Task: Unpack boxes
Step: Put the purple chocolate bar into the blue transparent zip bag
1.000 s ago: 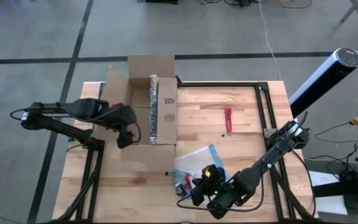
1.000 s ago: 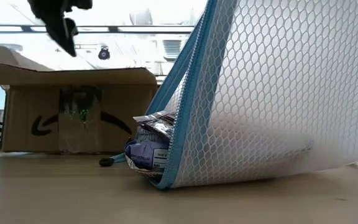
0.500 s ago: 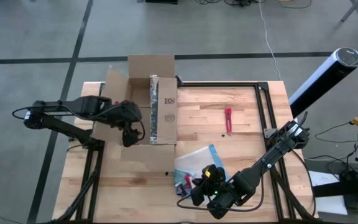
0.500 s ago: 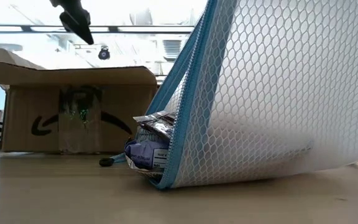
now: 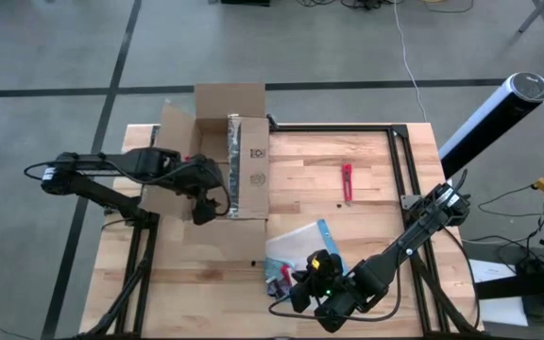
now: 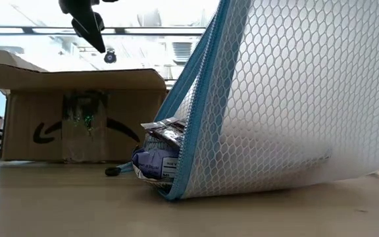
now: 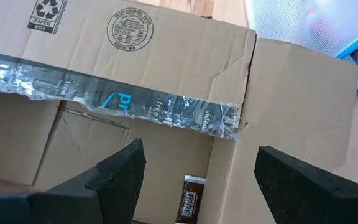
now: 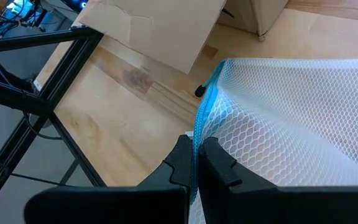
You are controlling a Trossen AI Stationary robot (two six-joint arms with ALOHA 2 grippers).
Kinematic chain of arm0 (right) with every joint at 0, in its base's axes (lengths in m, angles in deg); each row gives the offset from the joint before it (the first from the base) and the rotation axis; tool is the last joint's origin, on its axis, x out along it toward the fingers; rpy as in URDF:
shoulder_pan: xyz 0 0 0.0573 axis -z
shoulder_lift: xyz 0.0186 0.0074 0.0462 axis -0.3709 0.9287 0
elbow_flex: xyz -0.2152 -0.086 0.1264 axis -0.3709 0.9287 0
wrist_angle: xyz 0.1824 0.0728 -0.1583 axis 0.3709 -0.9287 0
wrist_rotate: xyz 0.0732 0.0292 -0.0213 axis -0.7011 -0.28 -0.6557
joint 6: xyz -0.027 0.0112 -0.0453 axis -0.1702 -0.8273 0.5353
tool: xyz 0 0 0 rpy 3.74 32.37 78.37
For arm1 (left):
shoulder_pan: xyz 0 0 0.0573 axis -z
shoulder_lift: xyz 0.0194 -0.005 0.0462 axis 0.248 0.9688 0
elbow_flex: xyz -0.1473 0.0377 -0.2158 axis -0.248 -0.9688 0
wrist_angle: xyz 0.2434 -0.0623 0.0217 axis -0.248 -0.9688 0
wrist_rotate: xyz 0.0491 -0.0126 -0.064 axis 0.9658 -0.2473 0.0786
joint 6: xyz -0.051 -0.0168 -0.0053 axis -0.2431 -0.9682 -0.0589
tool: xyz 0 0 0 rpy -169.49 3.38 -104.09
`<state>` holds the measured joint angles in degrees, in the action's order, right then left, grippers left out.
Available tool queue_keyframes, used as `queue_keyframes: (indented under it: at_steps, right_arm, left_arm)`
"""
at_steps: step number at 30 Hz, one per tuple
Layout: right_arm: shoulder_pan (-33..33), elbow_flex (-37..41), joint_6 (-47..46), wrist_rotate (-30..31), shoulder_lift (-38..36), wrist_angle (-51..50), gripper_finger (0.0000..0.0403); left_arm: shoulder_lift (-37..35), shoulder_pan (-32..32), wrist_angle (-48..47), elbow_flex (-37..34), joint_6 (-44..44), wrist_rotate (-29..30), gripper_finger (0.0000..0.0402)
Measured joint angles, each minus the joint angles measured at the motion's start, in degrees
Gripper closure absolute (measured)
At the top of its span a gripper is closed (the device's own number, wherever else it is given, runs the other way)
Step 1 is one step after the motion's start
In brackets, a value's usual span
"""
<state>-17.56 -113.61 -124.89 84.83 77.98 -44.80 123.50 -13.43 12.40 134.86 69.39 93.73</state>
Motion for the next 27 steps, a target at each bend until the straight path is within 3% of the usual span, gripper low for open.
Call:
queue_keyframes:
  at_steps: [22, 27]
  right_arm:
    - [-0.02, -0.01, 0.01, 0.01, 0.02, 0.02, 0.0403]
    - [0.00, -0.02, 0.00, 0.02, 0.02, 0.02, 0.0403]
  left_arm:
    - [2.41, 0.00, 5.89, 0.00, 11.12, -0.17, 0.0127]
    - [1.51, 0.09, 5.90, -0.06, 10.71, -3.22, 0.0127]
